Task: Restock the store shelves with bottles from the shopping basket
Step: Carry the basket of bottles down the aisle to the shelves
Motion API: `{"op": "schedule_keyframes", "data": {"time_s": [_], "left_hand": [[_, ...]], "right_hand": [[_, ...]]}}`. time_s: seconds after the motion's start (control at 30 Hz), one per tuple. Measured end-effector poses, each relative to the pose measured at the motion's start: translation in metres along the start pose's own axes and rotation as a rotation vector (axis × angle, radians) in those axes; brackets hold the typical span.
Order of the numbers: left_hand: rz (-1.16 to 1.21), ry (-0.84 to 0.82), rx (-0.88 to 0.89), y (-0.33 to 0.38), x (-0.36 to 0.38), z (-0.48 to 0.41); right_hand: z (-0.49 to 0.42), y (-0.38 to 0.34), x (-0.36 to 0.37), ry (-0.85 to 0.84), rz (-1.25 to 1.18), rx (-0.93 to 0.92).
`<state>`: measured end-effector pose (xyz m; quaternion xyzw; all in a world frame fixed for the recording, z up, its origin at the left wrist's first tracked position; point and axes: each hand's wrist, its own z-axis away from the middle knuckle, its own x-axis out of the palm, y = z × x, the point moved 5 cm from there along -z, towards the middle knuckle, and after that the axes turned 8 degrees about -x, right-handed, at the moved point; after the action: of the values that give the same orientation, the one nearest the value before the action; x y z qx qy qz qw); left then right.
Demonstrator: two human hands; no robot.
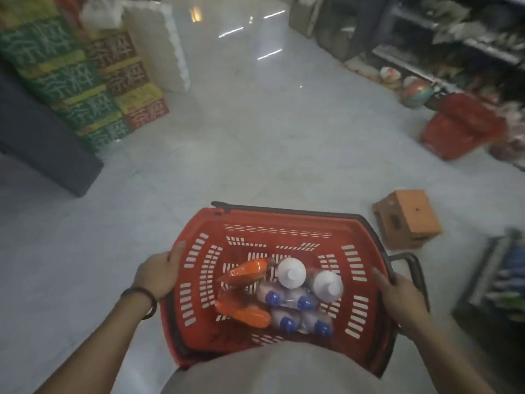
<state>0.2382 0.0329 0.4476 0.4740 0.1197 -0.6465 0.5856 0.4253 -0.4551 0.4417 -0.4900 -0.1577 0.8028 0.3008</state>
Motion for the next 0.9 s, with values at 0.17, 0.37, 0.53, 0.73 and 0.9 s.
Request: {"op": "schedule_keyframes", "data": {"time_s": [0.17,0.37,0.53,0.73,0.9], "left_hand": [[-0.142,-0.041,0.201,0.118,0.065,0.032],[-0.289,-0.08,0.443,0.253,0.183,0.105],[-0.385,-0.177,0.653,0.362,0.286,0.181],[-0.565,-0.345,0.907,0.496,0.434,0.276],[-0.699,-0.465,1.169,0.595,0.576,0.388]], "right_hand": [[0.016,0.119,-0.067,0.14,-0.19,0.177],[0.053,0.243,-0.17,0.322,-0.28,0.283],[0.097,0.336,-0.234,0.455,-0.373,0.422],[0.145,0.445,-0.257,0.636,-0.571,0.716],[0.171,0.525,-0.285,0.788,-0.647,0.921]]}}
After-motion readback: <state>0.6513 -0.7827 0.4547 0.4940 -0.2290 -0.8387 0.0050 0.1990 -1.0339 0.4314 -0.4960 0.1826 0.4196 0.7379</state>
